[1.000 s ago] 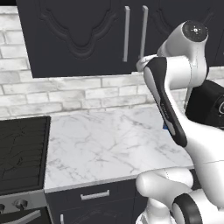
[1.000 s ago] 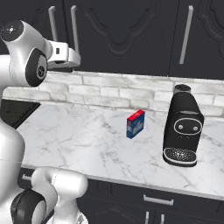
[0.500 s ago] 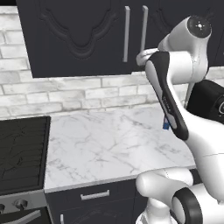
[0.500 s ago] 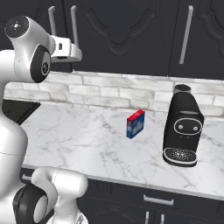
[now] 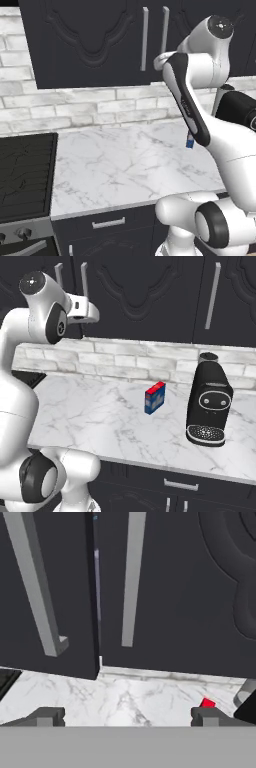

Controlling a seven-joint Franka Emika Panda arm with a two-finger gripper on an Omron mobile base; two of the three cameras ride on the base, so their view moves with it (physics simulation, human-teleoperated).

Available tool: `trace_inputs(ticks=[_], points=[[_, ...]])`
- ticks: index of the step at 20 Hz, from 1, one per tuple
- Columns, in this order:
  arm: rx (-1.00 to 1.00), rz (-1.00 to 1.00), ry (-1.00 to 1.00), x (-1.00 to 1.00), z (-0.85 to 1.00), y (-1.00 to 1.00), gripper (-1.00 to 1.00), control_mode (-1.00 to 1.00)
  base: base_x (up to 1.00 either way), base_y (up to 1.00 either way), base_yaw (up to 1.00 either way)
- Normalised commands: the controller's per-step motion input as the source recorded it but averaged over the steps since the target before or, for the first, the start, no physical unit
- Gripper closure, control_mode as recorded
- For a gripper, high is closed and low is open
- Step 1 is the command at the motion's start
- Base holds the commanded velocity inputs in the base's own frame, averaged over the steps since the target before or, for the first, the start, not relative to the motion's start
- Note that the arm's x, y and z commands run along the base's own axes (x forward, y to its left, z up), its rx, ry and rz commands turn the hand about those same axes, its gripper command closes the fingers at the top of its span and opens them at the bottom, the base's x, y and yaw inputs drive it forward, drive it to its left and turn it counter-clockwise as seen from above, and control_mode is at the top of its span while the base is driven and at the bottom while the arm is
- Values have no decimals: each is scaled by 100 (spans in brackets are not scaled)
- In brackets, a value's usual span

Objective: Pick the soap dispenser and soap dispenser from the cabinet and place them on the counter.

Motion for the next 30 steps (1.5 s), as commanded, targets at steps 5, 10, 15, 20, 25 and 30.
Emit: trace_inputs(ticks=[5,10,15,20,25,30], points=[[1,0,1,31,0,-1,-100,-100,0,0,0],[1,-1,0,32,0,0,-100,-100,0,0,0],[-1,-5,0,28,0,1,-100,-100,0,0,0],[-3,-5,0,20,0,5,-100,-100,0,0,0],[0,0,1,24,0,3,-100,-100,0,0,0],[0,1,0,27,0,-1,-100,-100,0,0,0]])
